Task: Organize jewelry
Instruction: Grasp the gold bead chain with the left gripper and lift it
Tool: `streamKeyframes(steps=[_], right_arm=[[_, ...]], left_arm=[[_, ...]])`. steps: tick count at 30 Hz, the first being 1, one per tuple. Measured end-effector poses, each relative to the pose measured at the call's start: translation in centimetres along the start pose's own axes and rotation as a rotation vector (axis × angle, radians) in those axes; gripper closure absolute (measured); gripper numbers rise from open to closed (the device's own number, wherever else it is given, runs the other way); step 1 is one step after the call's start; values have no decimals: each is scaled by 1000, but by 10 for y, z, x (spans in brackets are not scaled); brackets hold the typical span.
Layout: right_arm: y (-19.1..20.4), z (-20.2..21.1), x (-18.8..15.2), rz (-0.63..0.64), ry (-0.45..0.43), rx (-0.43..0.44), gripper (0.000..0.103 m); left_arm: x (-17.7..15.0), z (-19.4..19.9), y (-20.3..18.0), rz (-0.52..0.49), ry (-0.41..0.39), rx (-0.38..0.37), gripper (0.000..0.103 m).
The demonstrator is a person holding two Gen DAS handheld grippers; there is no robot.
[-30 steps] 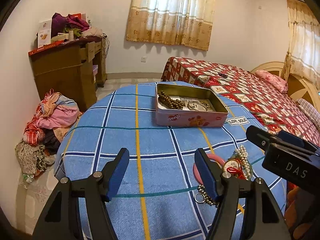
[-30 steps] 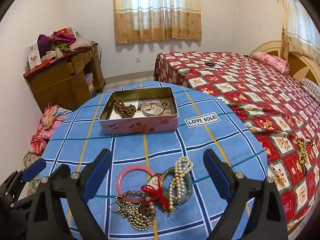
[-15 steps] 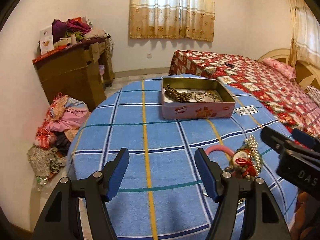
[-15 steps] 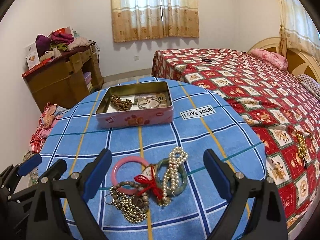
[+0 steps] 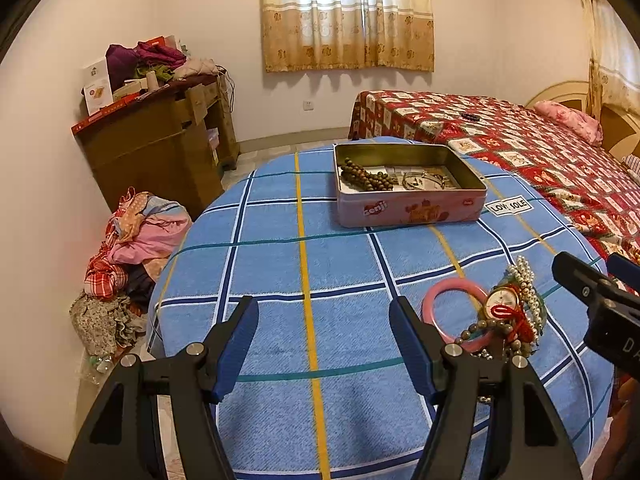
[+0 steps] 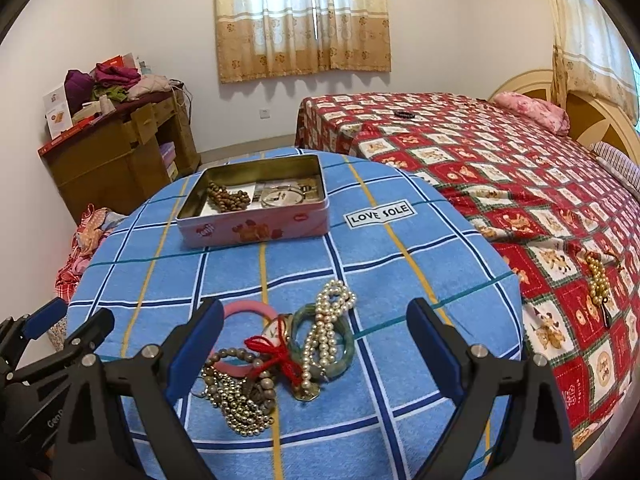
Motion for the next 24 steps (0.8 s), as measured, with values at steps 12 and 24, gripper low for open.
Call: streamKeyframes(steps=[12, 24], right_arm=[[-47, -6, -26, -32, 39, -58, 25], [-61, -10, -37, -81, 59, -45, 26]], left_arm=[[-18, -6, -21, -32, 75, -260, 35], [-54, 2, -76, -178, 188, -422, 39]])
Point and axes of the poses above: each gripper's, at about its wrist camera, not at the fingertips, and z roughly against the way its jaws point, y to its left, x to its top, the point moved 6 cm from there along -z, roughly the way its jaws point, and after that the axes turned 11 degrees about z, right-handed, at the moved point
